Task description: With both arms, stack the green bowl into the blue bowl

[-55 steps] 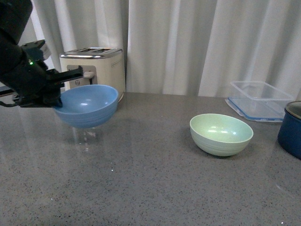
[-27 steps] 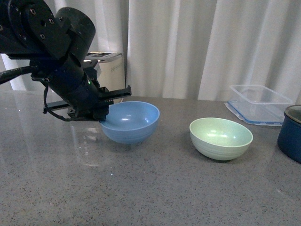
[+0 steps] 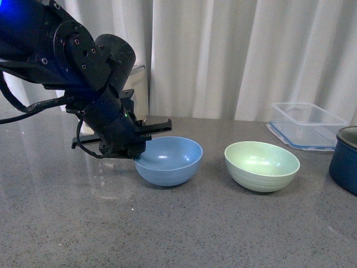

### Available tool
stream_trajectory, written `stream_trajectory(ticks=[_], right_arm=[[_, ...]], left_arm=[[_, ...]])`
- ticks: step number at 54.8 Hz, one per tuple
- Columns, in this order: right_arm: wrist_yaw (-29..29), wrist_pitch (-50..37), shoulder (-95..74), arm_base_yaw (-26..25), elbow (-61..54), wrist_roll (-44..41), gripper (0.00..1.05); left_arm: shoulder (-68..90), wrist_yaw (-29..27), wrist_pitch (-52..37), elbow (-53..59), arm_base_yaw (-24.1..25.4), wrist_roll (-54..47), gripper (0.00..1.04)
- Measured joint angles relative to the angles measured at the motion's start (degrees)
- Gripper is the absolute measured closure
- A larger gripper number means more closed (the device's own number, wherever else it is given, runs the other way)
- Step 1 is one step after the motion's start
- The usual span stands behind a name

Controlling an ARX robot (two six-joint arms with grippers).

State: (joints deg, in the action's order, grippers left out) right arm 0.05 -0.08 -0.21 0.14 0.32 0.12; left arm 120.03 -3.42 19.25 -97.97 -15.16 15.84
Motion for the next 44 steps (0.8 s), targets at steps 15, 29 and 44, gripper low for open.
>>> stream_trajectory(ticks=[15, 29, 44], right_arm=[[0.0, 0.0, 0.0, 0.0, 0.0, 0.0, 0.1], [0.0, 0.0, 0.0, 0.0, 0.0, 0.0, 0.1], [0.0, 0.0, 0.0, 0.0, 0.0, 0.0, 0.1]], left_arm=[[-1.1, 3.3, -1.2, 0.6, 0.0, -0.1, 0.7], [-14.3, 4.1, -10.7, 12.2, 0.7, -2.2, 0.29], [-32.9, -7.8, -38.8, 35.1, 2.7, -8.8, 0.17]])
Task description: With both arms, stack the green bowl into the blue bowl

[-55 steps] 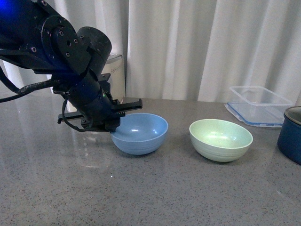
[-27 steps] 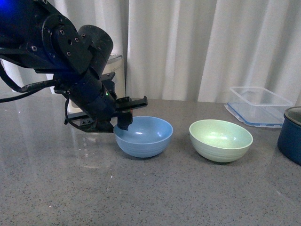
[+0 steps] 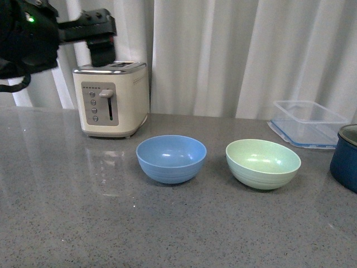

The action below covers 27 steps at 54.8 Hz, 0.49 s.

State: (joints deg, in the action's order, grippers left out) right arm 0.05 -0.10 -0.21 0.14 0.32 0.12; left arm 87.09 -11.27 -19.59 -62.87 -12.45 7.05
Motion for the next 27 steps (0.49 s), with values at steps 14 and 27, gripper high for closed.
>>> stream_trajectory(ticks=[14, 27], right_arm=[[0.0, 0.0, 0.0, 0.0, 0.0, 0.0, 0.1], [0.0, 0.0, 0.0, 0.0, 0.0, 0.0, 0.1]], left_arm=[[-8.5, 2.4, -19.0, 23.3, 3.3, -5.6, 0.58], [-17.6, 4.8, -24.1, 37.0, 6.0, -6.4, 0.99]])
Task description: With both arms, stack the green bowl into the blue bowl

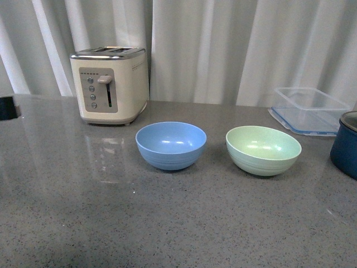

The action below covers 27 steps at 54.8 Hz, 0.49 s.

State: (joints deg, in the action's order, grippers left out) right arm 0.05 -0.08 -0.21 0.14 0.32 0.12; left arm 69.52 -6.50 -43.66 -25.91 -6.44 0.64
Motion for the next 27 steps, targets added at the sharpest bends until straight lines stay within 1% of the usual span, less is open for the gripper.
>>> stream_trajectory(ticks=[1, 18, 20, 22, 27], right_arm=[[0.0, 0.0, 0.0, 0.0, 0.0, 0.0, 0.1], [0.0, 0.0, 0.0, 0.0, 0.0, 0.0, 0.1], [0.0, 0.0, 0.0, 0.0, 0.0, 0.0, 0.1], [0.0, 0.0, 0.0, 0.0, 0.0, 0.0, 0.1], [0.0, 0.0, 0.0, 0.0, 0.0, 0.0, 0.1]], left_arm=[[-0.6, 0.3, -0.3, 1.2, 0.2, 0.1, 1.02], [-9.7, 2.6, -1.4, 11.8, 2.4, -0.2, 1.01], [-11.1, 4.9, -1.3, 12.9, 3.8, -0.2, 1.01], [-12.4, 6.1, -1.0, 14.0, 5.0, -0.2, 1.01], [-16.2, 6.1, 0.1, 16.5, 6.3, -0.2, 1.01]])
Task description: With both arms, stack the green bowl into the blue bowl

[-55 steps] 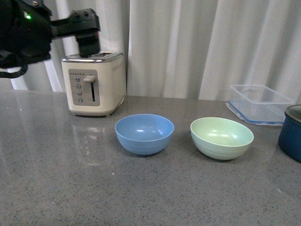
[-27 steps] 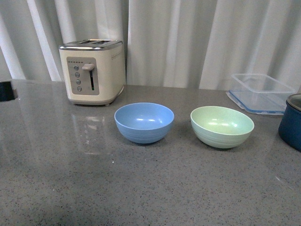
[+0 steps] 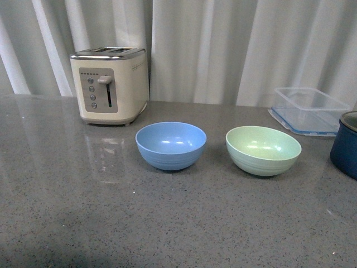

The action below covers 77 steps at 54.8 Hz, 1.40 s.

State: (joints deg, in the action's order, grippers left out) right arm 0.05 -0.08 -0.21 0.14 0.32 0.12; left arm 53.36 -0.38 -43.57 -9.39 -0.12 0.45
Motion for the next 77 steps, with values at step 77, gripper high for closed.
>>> stream_trajectory(ticks=[77], right_arm=[[0.0, 0.0, 0.0, 0.0, 0.0, 0.0, 0.1]], left_arm=[[-38.5, 0.4, 28.3, 8.2, 0.0, 0.0, 1.01]])
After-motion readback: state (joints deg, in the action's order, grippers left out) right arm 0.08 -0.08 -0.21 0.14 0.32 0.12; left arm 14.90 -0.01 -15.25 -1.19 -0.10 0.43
